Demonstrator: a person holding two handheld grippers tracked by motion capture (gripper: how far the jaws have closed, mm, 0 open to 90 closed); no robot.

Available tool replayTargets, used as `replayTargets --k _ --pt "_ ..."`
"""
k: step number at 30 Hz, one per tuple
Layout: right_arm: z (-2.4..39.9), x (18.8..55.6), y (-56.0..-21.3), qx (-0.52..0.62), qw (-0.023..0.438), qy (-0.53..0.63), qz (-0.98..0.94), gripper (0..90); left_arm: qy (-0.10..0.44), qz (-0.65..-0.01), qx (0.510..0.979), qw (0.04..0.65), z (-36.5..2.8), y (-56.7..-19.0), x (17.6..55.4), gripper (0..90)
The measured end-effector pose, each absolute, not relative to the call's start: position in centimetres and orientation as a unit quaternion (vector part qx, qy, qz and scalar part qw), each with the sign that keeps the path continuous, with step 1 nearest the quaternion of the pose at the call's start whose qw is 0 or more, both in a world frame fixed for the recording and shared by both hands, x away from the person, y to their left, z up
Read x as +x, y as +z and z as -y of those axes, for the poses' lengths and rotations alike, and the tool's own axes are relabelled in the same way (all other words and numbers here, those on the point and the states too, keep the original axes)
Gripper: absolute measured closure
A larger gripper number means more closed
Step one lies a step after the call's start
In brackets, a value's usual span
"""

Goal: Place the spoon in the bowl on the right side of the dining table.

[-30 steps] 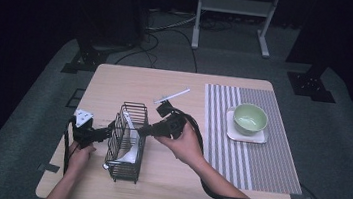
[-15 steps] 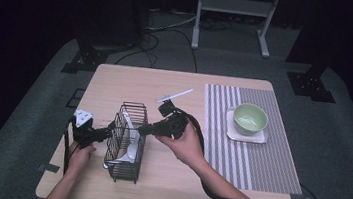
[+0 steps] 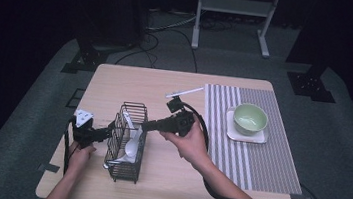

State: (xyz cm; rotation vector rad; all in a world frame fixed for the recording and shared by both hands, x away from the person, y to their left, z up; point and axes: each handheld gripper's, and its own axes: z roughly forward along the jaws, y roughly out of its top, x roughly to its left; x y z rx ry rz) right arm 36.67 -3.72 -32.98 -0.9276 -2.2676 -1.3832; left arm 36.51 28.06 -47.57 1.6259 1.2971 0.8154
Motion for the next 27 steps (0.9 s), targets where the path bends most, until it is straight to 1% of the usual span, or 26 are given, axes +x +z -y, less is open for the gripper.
replayTargets --k 15,21,27 --pt "4.9 36.9 -32.1 -0.335 0.201 -0.519 0.760 85.5 0.329 -0.522 0.653 0.439 -28.1 -47.6 36.5 1.6" --pt "5.0 36.8 -31.5 -0.332 0.202 -0.527 0.756 85.6 0.329 -0.521 0.654 0.439 -28.0 -47.6 36.5 1.6" --pt "5.4 36.8 -30.9 -0.332 0.215 -0.536 0.746 85.5 0.329 -0.522 0.653 0.439 -28.0 -47.6 36.5 1.6"
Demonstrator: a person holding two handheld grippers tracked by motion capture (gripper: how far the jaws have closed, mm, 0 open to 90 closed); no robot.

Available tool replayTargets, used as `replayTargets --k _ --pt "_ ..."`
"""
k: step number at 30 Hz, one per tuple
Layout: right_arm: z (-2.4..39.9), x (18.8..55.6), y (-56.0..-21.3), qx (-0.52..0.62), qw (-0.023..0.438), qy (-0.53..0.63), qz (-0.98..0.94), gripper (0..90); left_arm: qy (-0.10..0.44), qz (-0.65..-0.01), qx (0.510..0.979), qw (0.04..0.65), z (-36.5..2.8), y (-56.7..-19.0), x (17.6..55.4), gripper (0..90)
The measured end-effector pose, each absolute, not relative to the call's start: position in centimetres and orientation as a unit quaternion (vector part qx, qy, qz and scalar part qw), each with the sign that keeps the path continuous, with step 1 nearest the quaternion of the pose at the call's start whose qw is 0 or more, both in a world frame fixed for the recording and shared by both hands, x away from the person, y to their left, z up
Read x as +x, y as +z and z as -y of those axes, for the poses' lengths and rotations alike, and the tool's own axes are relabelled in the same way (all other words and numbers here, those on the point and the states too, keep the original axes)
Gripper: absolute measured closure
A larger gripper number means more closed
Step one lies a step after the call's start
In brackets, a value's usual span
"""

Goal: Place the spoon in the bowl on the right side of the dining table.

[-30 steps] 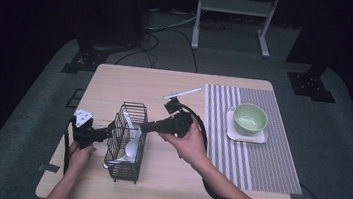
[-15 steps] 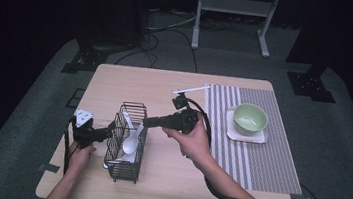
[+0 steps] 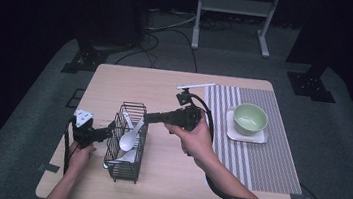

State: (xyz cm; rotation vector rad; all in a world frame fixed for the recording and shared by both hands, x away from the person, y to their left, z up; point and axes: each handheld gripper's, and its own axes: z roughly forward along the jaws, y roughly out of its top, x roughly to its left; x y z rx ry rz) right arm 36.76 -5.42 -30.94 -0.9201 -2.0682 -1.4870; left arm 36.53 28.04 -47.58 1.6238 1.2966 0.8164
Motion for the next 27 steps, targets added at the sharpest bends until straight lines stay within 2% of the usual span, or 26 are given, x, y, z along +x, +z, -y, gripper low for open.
replayTargets --k 27 --pt "7.7 36.5 -27.9 -0.331 0.227 -0.571 0.716 85.5 0.329 -0.522 0.652 0.440 -28.0 -47.6 36.5 1.6"
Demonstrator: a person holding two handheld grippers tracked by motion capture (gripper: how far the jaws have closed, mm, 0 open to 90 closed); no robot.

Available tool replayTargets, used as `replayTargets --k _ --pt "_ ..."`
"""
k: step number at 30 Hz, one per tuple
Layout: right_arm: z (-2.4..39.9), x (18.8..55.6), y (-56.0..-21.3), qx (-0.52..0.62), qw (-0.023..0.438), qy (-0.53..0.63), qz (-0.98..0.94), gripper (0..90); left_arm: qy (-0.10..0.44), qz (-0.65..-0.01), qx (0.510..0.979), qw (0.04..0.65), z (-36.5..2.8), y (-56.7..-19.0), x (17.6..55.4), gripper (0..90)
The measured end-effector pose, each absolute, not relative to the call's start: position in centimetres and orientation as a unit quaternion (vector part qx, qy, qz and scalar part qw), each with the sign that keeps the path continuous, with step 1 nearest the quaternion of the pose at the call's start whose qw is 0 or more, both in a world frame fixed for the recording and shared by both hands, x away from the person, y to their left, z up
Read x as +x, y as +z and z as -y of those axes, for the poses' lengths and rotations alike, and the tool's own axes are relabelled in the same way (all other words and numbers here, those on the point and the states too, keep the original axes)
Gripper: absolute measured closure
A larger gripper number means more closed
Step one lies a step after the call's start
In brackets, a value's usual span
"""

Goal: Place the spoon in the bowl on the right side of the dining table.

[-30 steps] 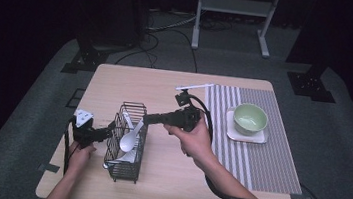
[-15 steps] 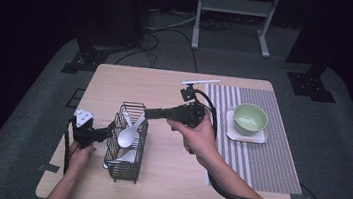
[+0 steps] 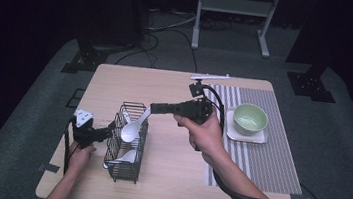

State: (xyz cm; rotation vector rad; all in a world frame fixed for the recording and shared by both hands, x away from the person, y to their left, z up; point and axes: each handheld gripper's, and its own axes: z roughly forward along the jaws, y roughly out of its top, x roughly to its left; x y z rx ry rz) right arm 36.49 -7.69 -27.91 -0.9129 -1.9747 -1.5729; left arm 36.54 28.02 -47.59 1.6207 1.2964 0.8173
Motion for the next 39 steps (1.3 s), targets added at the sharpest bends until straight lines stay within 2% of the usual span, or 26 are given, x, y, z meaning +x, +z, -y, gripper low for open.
replayTargets --k 19,39 --pt "10.6 36.5 -26.8 -0.343 0.222 -0.589 0.697 85.5 0.331 -0.522 0.652 0.439 -28.0 -47.6 36.5 1.6" --pt "12.9 36.7 -27.2 -0.360 0.208 -0.592 0.690 85.5 0.331 -0.522 0.652 0.439 -28.0 -47.6 36.5 1.6"
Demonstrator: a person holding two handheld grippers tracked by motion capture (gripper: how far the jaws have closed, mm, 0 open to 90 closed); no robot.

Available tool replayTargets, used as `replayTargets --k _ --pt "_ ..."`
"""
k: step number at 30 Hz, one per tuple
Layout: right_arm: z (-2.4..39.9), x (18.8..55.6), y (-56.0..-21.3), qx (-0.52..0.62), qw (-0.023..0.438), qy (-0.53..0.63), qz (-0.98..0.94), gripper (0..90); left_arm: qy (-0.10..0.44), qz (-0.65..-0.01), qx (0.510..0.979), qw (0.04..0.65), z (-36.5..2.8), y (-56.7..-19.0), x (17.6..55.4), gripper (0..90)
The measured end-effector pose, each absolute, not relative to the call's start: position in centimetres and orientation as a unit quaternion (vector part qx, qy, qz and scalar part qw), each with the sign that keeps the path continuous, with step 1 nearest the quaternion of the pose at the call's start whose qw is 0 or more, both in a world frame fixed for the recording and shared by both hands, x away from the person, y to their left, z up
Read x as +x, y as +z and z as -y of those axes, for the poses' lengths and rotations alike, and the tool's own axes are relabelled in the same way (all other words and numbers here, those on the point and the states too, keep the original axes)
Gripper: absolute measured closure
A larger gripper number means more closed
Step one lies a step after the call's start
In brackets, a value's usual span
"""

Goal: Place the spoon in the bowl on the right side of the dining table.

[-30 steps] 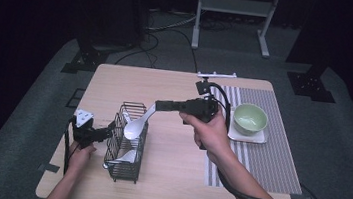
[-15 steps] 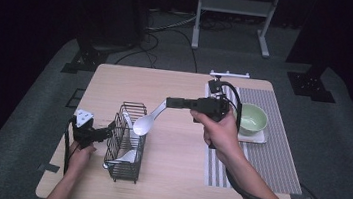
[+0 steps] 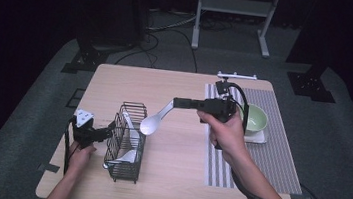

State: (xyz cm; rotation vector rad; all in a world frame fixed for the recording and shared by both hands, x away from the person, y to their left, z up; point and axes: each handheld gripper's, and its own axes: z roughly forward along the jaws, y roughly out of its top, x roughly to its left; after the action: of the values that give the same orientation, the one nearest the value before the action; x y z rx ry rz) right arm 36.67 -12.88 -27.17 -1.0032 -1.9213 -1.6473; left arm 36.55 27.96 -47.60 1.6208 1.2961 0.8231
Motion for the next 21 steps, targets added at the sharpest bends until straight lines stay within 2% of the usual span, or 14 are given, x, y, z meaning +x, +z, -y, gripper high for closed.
replayTargets --k 21 --pt "15.5 37.1 -28.6 -0.390 0.201 -0.587 0.681 85.5 0.330 -0.522 0.654 0.438 -28.0 -47.6 36.6 1.6"
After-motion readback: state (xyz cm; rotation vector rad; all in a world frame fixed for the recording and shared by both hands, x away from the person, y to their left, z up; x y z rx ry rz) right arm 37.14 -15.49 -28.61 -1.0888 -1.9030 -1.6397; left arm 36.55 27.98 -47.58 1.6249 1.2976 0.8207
